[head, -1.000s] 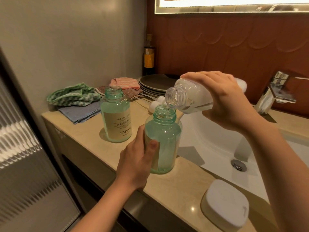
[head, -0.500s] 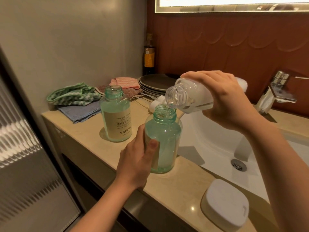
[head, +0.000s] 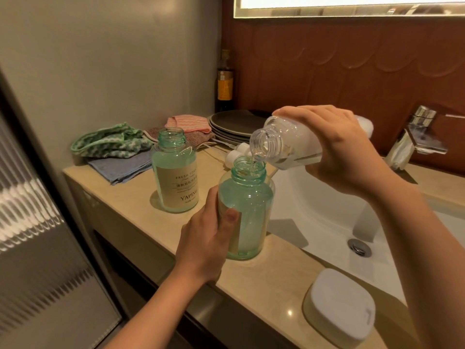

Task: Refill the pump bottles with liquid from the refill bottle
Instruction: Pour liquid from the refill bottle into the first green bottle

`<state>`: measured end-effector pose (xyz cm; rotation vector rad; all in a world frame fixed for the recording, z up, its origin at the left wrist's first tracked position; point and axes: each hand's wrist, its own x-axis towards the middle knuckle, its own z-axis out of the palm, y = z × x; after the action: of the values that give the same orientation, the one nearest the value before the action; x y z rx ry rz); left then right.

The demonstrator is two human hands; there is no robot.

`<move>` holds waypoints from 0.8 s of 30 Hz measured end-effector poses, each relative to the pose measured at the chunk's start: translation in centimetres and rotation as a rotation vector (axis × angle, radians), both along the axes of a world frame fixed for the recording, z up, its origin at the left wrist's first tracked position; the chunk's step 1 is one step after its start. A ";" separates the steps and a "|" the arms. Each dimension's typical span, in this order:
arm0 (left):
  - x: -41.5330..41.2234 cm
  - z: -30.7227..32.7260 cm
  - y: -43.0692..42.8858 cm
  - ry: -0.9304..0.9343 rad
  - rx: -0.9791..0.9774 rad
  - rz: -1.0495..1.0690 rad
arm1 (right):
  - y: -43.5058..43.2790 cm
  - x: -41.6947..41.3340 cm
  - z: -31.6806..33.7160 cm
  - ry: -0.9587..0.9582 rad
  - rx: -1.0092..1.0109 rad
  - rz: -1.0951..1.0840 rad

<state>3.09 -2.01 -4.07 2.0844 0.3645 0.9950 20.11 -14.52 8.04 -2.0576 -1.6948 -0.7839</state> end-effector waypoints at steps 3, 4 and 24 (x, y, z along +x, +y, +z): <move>0.0 0.1 0.0 0.005 0.000 0.004 | 0.0 0.0 0.0 -0.001 0.000 -0.003; 0.0 0.1 -0.1 0.004 -0.002 0.005 | 0.0 0.0 0.0 -0.003 0.001 -0.001; -0.1 0.0 0.0 0.002 0.003 0.001 | 0.0 0.0 0.1 -0.021 0.005 -0.003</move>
<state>3.03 -1.96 -4.11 2.0887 0.3657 0.9948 20.15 -14.56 8.12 -2.0559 -1.6999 -0.8125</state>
